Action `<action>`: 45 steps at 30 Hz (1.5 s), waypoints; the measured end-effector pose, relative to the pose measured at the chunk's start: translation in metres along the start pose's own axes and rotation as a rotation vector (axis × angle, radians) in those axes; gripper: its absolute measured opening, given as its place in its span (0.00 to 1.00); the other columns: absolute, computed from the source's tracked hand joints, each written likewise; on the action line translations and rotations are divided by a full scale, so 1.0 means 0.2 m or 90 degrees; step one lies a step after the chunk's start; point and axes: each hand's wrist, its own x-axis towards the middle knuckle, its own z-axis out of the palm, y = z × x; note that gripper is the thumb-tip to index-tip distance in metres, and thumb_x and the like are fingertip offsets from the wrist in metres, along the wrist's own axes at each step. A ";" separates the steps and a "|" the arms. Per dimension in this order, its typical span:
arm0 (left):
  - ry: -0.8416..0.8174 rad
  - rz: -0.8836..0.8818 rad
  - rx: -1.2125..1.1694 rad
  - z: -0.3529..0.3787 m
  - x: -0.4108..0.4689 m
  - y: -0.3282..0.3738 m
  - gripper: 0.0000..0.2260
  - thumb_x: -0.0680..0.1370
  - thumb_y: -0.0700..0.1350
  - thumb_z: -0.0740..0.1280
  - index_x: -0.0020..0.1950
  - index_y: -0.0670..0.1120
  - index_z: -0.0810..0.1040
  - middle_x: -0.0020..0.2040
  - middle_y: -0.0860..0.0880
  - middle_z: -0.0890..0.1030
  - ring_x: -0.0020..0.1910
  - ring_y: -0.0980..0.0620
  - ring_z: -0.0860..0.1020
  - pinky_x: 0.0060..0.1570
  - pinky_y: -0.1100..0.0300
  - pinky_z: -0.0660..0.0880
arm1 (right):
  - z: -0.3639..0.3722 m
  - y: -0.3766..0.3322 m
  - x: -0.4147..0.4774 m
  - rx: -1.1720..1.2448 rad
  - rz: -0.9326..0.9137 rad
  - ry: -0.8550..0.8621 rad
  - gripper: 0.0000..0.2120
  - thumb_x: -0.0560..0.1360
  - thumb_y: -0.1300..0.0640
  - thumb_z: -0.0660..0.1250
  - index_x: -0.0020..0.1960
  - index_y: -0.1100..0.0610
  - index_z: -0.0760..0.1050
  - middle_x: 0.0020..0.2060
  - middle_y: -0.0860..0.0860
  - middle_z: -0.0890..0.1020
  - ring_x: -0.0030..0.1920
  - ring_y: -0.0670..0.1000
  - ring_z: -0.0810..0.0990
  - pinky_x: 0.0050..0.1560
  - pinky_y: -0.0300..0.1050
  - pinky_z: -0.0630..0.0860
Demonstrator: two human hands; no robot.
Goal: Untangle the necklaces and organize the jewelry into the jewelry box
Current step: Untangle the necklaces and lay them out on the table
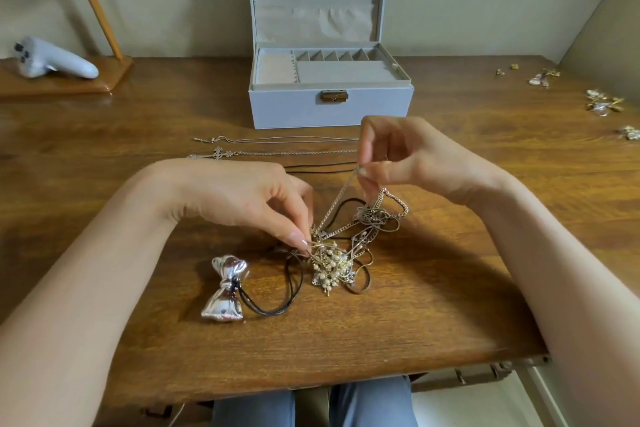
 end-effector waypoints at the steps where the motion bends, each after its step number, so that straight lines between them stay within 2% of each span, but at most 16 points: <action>1: 0.008 -0.002 -0.006 0.00 0.00 0.00 0.09 0.72 0.54 0.67 0.43 0.53 0.85 0.44 0.58 0.78 0.45 0.62 0.76 0.46 0.69 0.70 | 0.00 0.00 0.00 0.010 0.001 -0.001 0.08 0.71 0.69 0.67 0.39 0.59 0.71 0.28 0.53 0.80 0.30 0.47 0.76 0.33 0.34 0.70; 4: 0.069 -0.016 -0.047 0.00 0.01 0.00 0.10 0.70 0.55 0.66 0.38 0.53 0.85 0.40 0.55 0.80 0.40 0.61 0.77 0.43 0.69 0.72 | 0.00 -0.01 -0.01 0.009 0.020 -0.052 0.06 0.69 0.65 0.69 0.40 0.58 0.73 0.28 0.52 0.79 0.29 0.45 0.76 0.33 0.32 0.70; 9: 0.156 -0.002 -0.025 0.01 0.04 0.00 0.02 0.72 0.44 0.72 0.39 0.50 0.82 0.37 0.56 0.82 0.37 0.61 0.79 0.39 0.70 0.73 | 0.04 -0.01 0.00 -0.029 0.075 -0.144 0.02 0.72 0.65 0.70 0.43 0.60 0.77 0.26 0.48 0.80 0.28 0.46 0.77 0.33 0.32 0.70; 11: 0.187 0.013 -0.054 0.02 0.05 0.00 0.04 0.71 0.39 0.73 0.40 0.47 0.79 0.37 0.54 0.82 0.36 0.60 0.79 0.39 0.68 0.75 | 0.06 0.01 0.01 -0.044 0.103 -0.138 0.01 0.74 0.64 0.68 0.46 0.61 0.77 0.25 0.52 0.80 0.25 0.50 0.76 0.31 0.37 0.72; 13: 0.222 0.018 -0.090 0.02 0.05 0.01 0.07 0.70 0.36 0.73 0.42 0.45 0.77 0.38 0.50 0.82 0.36 0.58 0.81 0.39 0.65 0.78 | 0.08 0.03 0.01 -0.049 0.124 -0.126 0.05 0.74 0.63 0.69 0.49 0.61 0.76 0.25 0.55 0.79 0.23 0.52 0.74 0.26 0.41 0.73; 16: 0.267 0.025 -0.127 0.03 0.06 0.01 0.08 0.71 0.34 0.72 0.44 0.44 0.75 0.39 0.47 0.81 0.37 0.55 0.81 0.38 0.60 0.80 | 0.12 0.02 0.02 -0.046 0.117 -0.123 0.06 0.73 0.60 0.71 0.48 0.59 0.75 0.25 0.55 0.78 0.24 0.51 0.73 0.22 0.38 0.70; 22: 0.312 0.037 -0.097 0.02 0.06 0.00 0.07 0.72 0.39 0.72 0.44 0.48 0.76 0.42 0.52 0.81 0.42 0.55 0.79 0.45 0.64 0.76 | 0.11 0.04 0.04 -0.024 0.083 -0.093 0.05 0.72 0.62 0.71 0.44 0.64 0.77 0.27 0.54 0.76 0.26 0.53 0.70 0.24 0.36 0.66; 24: 0.310 0.026 -0.090 0.01 0.06 -0.01 0.08 0.72 0.37 0.71 0.45 0.49 0.76 0.42 0.52 0.80 0.43 0.55 0.78 0.44 0.66 0.75 | 0.08 0.03 0.03 0.000 0.074 -0.088 0.05 0.71 0.62 0.71 0.44 0.64 0.78 0.28 0.52 0.77 0.26 0.49 0.70 0.25 0.36 0.66; 26: 0.297 0.018 -0.085 0.01 0.06 -0.01 0.09 0.72 0.36 0.70 0.46 0.50 0.76 0.42 0.54 0.79 0.41 0.59 0.77 0.42 0.69 0.74 | 0.06 0.02 0.02 0.031 0.060 -0.086 0.06 0.70 0.61 0.72 0.42 0.63 0.77 0.29 0.51 0.77 0.26 0.47 0.71 0.26 0.36 0.67; 28: 0.287 0.009 -0.073 0.01 0.06 -0.01 0.08 0.73 0.37 0.70 0.45 0.50 0.76 0.39 0.57 0.78 0.37 0.64 0.75 0.38 0.73 0.71 | 0.04 0.03 0.02 0.068 0.055 -0.082 0.05 0.70 0.62 0.70 0.42 0.63 0.76 0.31 0.54 0.76 0.26 0.48 0.72 0.25 0.37 0.67; 31: 0.285 -0.004 -0.050 0.01 0.06 -0.01 0.06 0.74 0.41 0.69 0.42 0.52 0.77 0.34 0.61 0.77 0.34 0.65 0.73 0.36 0.73 0.69 | 0.03 0.04 0.03 0.147 0.067 -0.087 0.02 0.71 0.64 0.65 0.42 0.62 0.72 0.35 0.58 0.80 0.24 0.50 0.73 0.22 0.38 0.65; 35: 0.295 -0.008 -0.062 0.01 0.05 -0.01 0.04 0.74 0.44 0.69 0.42 0.53 0.78 0.38 0.56 0.81 0.36 0.63 0.76 0.39 0.72 0.70 | 0.01 0.04 0.02 0.183 0.075 -0.081 0.01 0.72 0.63 0.63 0.42 0.60 0.71 0.29 0.55 0.79 0.21 0.48 0.70 0.20 0.35 0.63; 37: 0.305 -0.011 -0.056 0.01 0.06 -0.01 0.03 0.74 0.45 0.70 0.42 0.54 0.78 0.40 0.51 0.82 0.38 0.60 0.77 0.43 0.67 0.71 | 0.00 0.03 0.02 0.171 0.077 -0.059 0.01 0.72 0.60 0.65 0.41 0.58 0.74 0.26 0.54 0.77 0.20 0.47 0.68 0.19 0.34 0.61; 39: 0.318 0.001 -0.065 0.02 0.06 0.00 0.03 0.73 0.46 0.70 0.41 0.54 0.78 0.40 0.52 0.82 0.38 0.60 0.76 0.44 0.67 0.70 | -0.01 0.03 0.02 0.158 0.073 -0.036 0.02 0.71 0.59 0.66 0.40 0.56 0.76 0.24 0.52 0.75 0.19 0.47 0.66 0.20 0.35 0.57; 42: 0.333 0.035 -0.135 0.01 0.06 0.02 0.03 0.73 0.44 0.70 0.42 0.51 0.78 0.36 0.55 0.81 0.36 0.63 0.77 0.41 0.73 0.71 | -0.02 0.03 0.02 0.161 0.061 -0.009 0.03 0.70 0.57 0.70 0.39 0.55 0.77 0.23 0.52 0.75 0.19 0.46 0.65 0.20 0.35 0.56; 45: 0.363 0.030 -0.249 0.00 0.06 0.02 0.02 0.74 0.41 0.69 0.44 0.47 0.78 0.32 0.52 0.80 0.34 0.60 0.76 0.36 0.70 0.72 | -0.04 0.02 0.01 0.177 0.036 -0.002 0.02 0.67 0.57 0.71 0.39 0.56 0.78 0.27 0.53 0.79 0.21 0.46 0.68 0.21 0.33 0.60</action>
